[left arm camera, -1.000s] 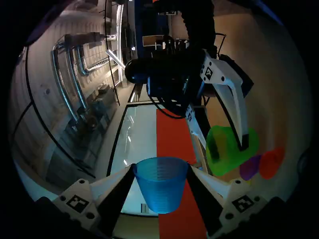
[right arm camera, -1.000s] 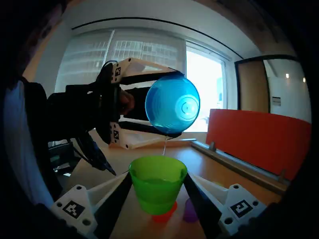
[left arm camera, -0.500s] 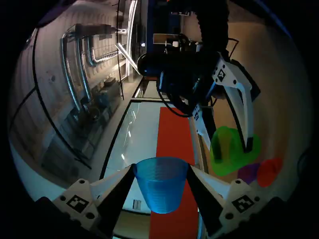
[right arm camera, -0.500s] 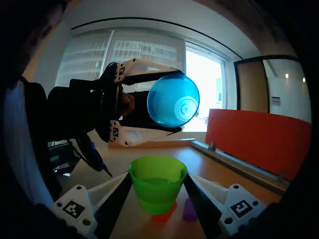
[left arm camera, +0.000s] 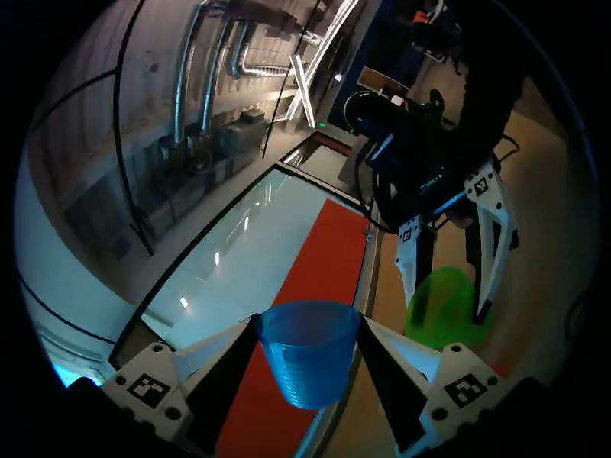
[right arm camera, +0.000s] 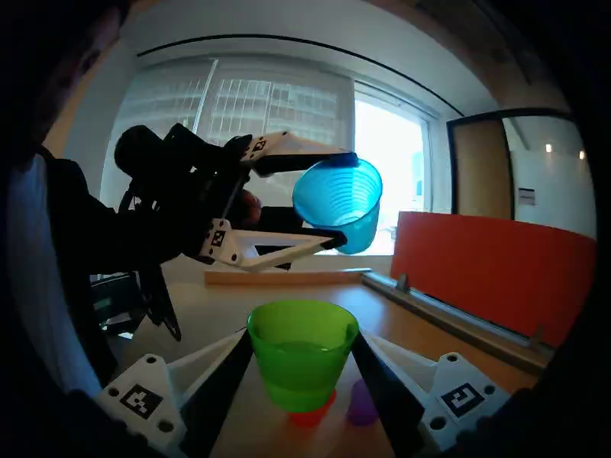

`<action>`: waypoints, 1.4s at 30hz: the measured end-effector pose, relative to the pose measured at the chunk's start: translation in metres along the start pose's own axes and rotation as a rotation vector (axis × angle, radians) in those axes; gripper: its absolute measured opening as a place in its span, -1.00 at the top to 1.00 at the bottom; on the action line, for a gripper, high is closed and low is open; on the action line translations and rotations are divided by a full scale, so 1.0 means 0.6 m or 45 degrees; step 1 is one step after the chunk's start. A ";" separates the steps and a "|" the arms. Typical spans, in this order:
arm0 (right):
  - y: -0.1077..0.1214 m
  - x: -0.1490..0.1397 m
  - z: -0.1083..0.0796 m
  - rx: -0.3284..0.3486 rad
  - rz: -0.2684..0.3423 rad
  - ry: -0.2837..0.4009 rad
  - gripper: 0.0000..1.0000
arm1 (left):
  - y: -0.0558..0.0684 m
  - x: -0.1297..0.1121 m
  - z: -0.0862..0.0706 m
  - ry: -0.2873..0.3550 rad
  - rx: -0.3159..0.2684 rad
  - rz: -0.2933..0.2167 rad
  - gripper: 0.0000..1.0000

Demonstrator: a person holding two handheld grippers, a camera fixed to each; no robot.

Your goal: Pour water

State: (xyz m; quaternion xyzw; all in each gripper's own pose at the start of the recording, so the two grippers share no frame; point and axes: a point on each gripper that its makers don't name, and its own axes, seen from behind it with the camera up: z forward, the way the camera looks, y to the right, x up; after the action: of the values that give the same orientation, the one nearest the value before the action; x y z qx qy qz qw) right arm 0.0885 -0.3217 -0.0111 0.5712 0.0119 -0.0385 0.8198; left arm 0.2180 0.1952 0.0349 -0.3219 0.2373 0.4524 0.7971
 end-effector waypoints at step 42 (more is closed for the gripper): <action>0.019 0.028 -0.037 -0.090 -0.012 0.027 -0.83 | 0.004 -0.038 -0.020 -0.089 0.000 -1.240 -0.79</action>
State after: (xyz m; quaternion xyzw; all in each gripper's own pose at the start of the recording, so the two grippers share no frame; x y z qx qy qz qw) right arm 0.1067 -0.2978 -0.0091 0.5420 0.0247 -0.0358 0.8392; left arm 0.2042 0.1744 0.0414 -0.3801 0.0321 0.0373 0.9236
